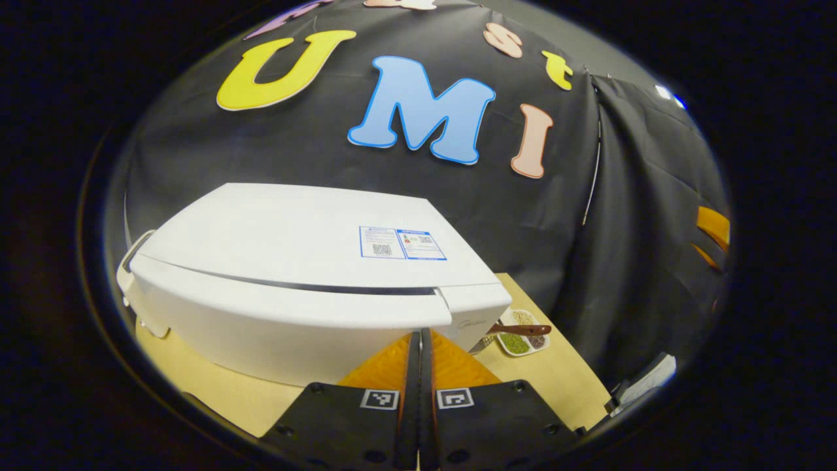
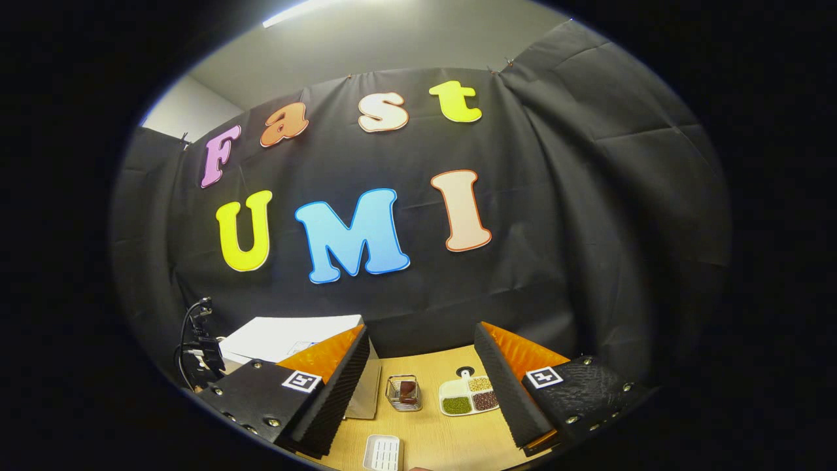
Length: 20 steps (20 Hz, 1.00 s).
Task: Open the microwave oven with the left hand, put the food in, and close the microwave oven.
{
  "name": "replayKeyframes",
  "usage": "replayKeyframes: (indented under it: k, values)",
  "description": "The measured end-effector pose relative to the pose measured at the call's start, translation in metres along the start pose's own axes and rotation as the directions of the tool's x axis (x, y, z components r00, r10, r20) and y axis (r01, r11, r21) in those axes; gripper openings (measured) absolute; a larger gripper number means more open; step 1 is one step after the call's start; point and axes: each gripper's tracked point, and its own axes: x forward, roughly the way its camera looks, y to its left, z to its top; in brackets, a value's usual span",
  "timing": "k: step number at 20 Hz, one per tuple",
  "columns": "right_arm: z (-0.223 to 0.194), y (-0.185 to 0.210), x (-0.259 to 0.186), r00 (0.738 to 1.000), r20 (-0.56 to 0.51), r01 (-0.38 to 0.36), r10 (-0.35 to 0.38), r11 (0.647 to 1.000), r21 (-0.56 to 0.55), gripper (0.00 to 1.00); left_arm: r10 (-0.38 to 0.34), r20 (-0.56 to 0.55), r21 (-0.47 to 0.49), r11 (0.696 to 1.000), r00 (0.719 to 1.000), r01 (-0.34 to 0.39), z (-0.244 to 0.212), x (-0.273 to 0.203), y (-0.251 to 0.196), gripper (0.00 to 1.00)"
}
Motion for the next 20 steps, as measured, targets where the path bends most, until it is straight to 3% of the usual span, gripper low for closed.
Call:
replayKeyframes:
  k: [13,14,15,17,20]
  values:
    - [-0.003,0.004,-0.012,1.0,-0.006,0.002,-0.002,1.0,-0.008,0.98,-0.005,0.008,0.021,1.0,1.0,0.005,0.004,0.005,0.001,0.07]
    - [-0.003,0.005,-0.014,1.0,-0.006,0.003,-0.003,1.0,-0.009,0.98,0.052,0.016,0.046,0.998,0.999,-0.053,0.009,0.01,0.013,0.07]
    - [-0.002,0.006,-0.017,1.0,-0.008,0.005,-0.005,1.0,-0.011,0.98,0.032,-0.031,0.018,0.999,0.999,-0.031,0.0,0.008,0.013,0.07]
    - [0.0,0.007,-0.022,1.0,-0.002,0.01,-0.01,1.0,-0.016,0.98,0.04,-0.023,0.026,0.999,0.999,-0.04,0.0,0.005,0.017,0.07]
    - [0.001,0.018,-0.027,1.0,-0.003,0.003,-0.003,1.0,-0.009,0.98,0.076,0.044,0.033,0.996,0.996,-0.078,0.025,-0.014,0.023,0.07]
